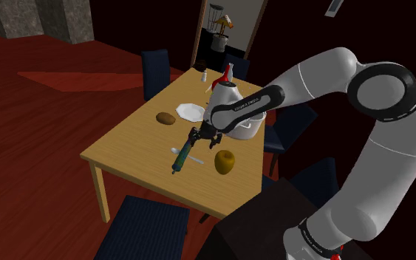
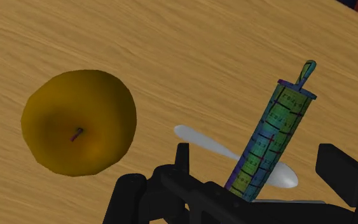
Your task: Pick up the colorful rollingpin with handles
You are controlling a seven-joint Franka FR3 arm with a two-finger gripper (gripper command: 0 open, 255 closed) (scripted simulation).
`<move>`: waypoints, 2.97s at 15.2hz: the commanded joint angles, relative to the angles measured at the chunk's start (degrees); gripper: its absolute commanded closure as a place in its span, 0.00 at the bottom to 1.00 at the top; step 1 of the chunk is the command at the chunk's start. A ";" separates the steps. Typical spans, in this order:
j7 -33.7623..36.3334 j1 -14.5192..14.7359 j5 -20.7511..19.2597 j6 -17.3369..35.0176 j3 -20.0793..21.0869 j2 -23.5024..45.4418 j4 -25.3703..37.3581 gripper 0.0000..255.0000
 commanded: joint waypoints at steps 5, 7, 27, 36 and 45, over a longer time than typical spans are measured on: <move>7.74 2.94 -1.87 3.49 -2.77 13.82 11.63 0.00; 9.67 3.76 -1.89 3.93 -3.69 18.26 16.09 0.00; 11.55 4.94 -2.10 7.38 -5.09 27.94 22.83 1.00; 11.53 4.56 -1.74 4.34 -4.64 23.36 21.29 1.00; 11.45 4.13 -1.25 0.38 -4.11 18.36 20.26 1.00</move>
